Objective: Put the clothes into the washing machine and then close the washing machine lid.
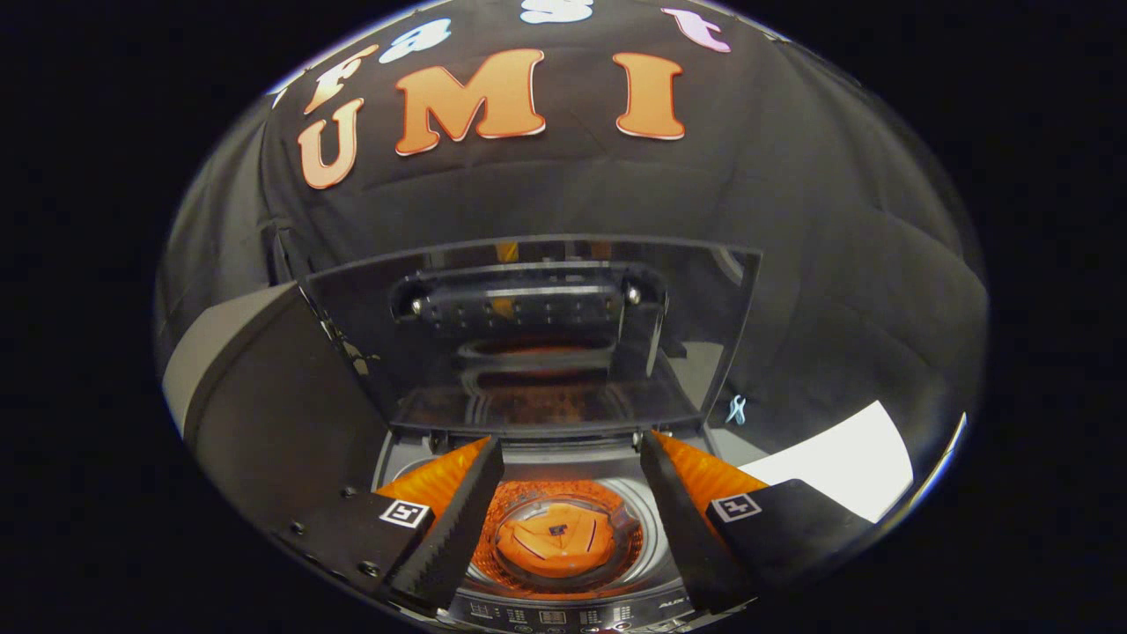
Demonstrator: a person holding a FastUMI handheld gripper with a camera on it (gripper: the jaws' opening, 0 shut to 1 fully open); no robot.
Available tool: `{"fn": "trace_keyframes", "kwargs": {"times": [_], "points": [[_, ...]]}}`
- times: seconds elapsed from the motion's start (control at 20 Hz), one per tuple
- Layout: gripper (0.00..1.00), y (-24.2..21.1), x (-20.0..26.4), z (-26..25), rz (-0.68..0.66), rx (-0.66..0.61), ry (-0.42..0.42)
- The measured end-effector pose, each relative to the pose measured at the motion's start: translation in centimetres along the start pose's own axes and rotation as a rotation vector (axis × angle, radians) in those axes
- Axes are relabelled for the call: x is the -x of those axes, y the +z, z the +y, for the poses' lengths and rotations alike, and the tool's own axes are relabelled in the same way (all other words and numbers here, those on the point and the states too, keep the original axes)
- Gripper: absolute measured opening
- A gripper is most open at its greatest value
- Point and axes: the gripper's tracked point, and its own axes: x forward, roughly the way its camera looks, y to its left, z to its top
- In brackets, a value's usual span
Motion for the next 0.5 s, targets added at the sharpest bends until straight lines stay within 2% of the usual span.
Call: {"fn": "trace_keyframes", "kwargs": {"times": [0.5], "points": [[1.00, 9.1, 1.9, 0.1, -0.120, 0.010, 0.018]]}}
